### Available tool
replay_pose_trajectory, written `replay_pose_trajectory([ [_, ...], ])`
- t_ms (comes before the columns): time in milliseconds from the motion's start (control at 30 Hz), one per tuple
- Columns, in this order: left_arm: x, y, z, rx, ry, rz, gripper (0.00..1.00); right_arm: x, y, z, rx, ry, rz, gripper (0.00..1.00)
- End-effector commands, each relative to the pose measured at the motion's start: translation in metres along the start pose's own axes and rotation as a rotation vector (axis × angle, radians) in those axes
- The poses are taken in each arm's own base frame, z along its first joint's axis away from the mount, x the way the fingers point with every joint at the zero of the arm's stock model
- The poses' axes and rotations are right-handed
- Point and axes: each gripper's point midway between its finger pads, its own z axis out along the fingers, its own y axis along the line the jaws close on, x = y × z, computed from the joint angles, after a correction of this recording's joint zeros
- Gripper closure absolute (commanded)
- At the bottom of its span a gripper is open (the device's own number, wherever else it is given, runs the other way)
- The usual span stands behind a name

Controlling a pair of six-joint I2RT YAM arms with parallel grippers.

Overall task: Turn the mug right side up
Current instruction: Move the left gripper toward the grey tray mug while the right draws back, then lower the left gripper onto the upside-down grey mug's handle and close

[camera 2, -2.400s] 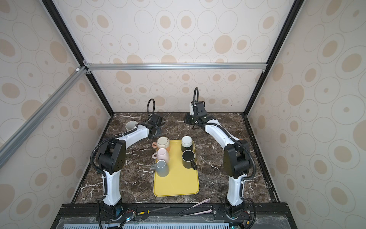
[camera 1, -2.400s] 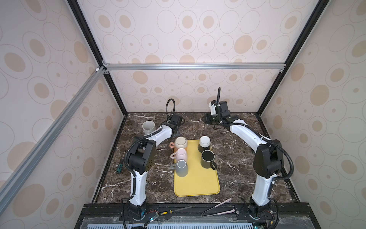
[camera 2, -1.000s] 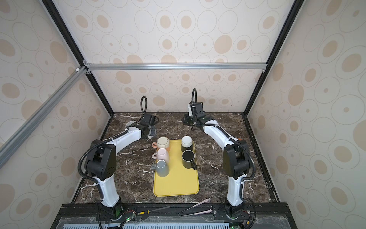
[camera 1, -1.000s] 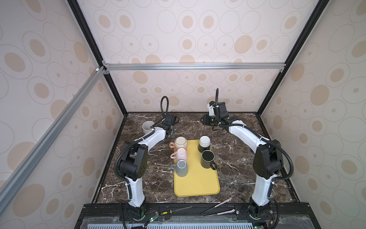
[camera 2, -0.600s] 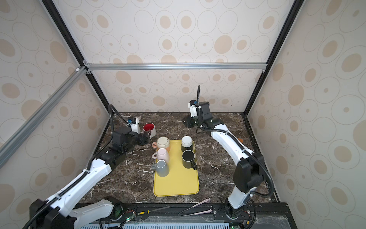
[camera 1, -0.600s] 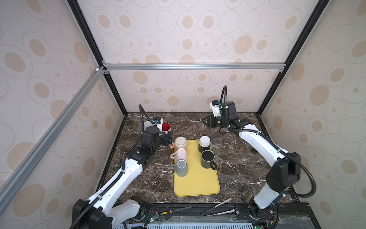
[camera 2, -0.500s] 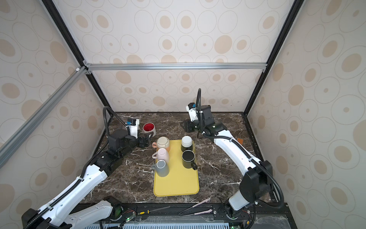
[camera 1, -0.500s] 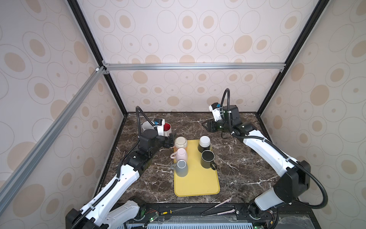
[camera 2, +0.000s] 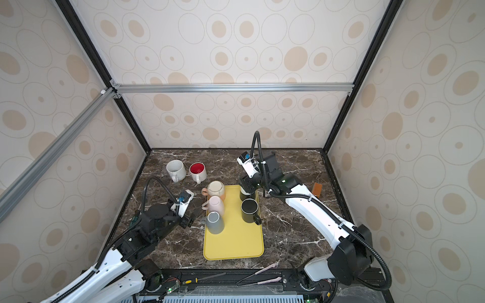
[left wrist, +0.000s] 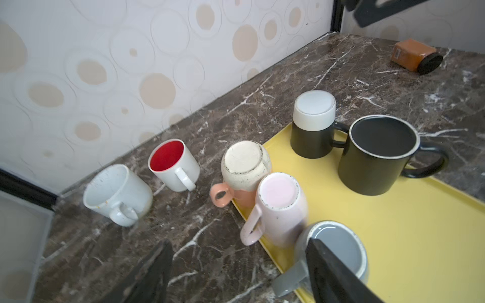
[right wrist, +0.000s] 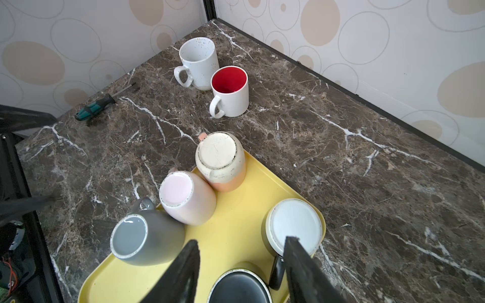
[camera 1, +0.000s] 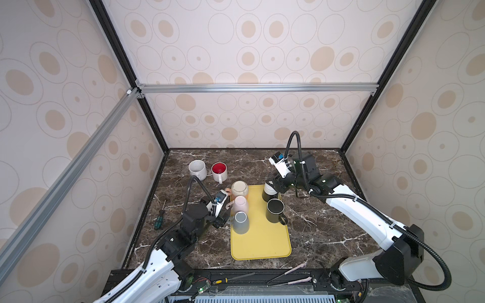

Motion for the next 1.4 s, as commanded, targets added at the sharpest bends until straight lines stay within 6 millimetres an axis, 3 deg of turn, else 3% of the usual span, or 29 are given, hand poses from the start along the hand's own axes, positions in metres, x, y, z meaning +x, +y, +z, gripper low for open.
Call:
replay_pose_trajectory([
  [0, -0.009, 0.009, 0.007, -0.060, -0.042, 0.222, 0.18, 0.003, -0.003, -0.008, 0.029, -0.009, -0.039, 0.46],
  [100, 0.029, -0.005, 0.026, 0.024, 0.106, 0.292, 0.16, 0.005, -0.008, -0.005, 0.060, -0.002, -0.048, 0.47],
  [200, 0.047, -0.017, 0.033, 0.138, 0.178, 0.338, 0.21, 0.007, -0.014, -0.003, 0.092, 0.013, -0.053, 0.47],
  [533, 0.053, -0.039, 0.004, 0.360, 0.165, 0.404, 0.24, 0.009, -0.019, -0.003, 0.118, 0.007, -0.043, 0.47],
  [733, 0.041, -0.063, 0.004, 0.505, 0.065, 0.383, 0.26, 0.005, -0.024, -0.007, 0.149, -0.005, -0.048, 0.47],
  [867, 0.055, -0.071, 0.009, 0.583, 0.140, 0.374, 0.28, 0.001, -0.025, -0.010, 0.162, -0.027, -0.049, 0.46],
  [1367, 0.073, -0.088, 0.027, 0.705, 0.227, 0.302, 0.35, 0.006, -0.028, -0.001, 0.169, -0.007, -0.052, 0.46],
])
